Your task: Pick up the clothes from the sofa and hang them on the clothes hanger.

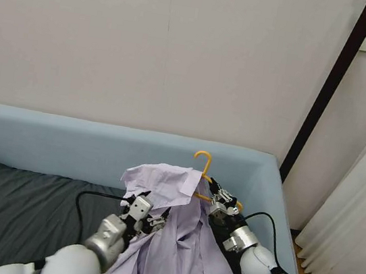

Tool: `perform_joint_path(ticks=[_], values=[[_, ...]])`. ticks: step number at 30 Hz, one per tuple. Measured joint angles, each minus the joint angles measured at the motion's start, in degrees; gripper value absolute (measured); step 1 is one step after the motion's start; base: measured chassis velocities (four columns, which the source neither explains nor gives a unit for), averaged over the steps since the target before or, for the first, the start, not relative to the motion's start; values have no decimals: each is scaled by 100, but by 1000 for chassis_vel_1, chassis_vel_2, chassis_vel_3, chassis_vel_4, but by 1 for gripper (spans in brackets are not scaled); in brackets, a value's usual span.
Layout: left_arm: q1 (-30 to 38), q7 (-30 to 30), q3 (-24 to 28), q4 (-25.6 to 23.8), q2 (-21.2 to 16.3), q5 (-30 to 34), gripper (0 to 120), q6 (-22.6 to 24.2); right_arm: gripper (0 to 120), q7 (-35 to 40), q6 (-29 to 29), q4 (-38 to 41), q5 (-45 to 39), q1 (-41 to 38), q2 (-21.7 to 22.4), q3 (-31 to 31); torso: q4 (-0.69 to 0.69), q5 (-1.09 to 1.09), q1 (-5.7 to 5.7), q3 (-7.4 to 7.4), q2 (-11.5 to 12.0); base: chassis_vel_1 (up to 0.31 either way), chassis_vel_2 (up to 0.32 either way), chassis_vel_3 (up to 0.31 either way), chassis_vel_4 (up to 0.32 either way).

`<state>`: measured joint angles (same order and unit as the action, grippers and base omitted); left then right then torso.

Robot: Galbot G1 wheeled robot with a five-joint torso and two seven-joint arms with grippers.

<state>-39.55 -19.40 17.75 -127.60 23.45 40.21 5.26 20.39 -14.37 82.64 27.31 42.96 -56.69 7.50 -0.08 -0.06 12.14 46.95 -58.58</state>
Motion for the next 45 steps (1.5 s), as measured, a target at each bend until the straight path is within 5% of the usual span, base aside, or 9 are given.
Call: perform_joint_path(ticks=[5, 11, 16, 20, 22, 26, 32, 38, 45], values=[[674, 1416, -62, 797, -500, 362, 100, -1131, 5, 10, -68, 12, 153, -19, -24, 14, -3, -1, 1, 1, 0, 0, 0, 0, 0], [1546, 3236, 202, 1791, -497, 1163, 100, -1804, 5, 80, -194, -5, 408, -111, -69, 65, 2, -2, 0, 1, 0, 0, 0, 0, 0], [2651, 5113, 812, 2848, -169, 1632, 100, -1952, 5, 164, -349, 15, 694, -94, -97, -12, 0, 0, 1, 2, 1, 0, 0, 0, 0], [3494, 5888, 1479, 3477, 124, 1832, 100, -1734, 5, 187, -511, 89, 917, -47, -55, -148, 0, 1, 1, 2, 2, 0, 0, 0, 0], [3494, 5888, 1479, 3477, 124, 1832, 100, -1734, 5, 187, -511, 89, 917, -47, -55, -148, 0, 1, 1, 2, 2, 0, 0, 0, 0], [4718, 6214, 2810, 4303, 884, 2052, 100, -1441, 5, 195, -748, 232, 1265, 79, 11, -381, 1, 1, 1, 2, 2, 0, 0, 0, 0], [5627, 6251, 3806, 4884, 1729, 2176, 100, -1225, 5, 214, -895, 326, 1558, 297, 104, -666, -5, 3, 1, 2, 2, 0, 0, 0, 0], [6421, 6955, 4799, 5173, 2035, 2325, 100, -1009, 5, 251, -1012, 258, 1867, 203, 123, -707, 4, 3, 1, 1, 2, 0, 0, 0, 0], [6555, 7058, 5179, 5287, 2203, 2095, 99, -971, 5, 262, -1021, 229, 1897, 157, 81, -708, 1, 0, 1, 1, 2, 0, 0, 0, 0]])
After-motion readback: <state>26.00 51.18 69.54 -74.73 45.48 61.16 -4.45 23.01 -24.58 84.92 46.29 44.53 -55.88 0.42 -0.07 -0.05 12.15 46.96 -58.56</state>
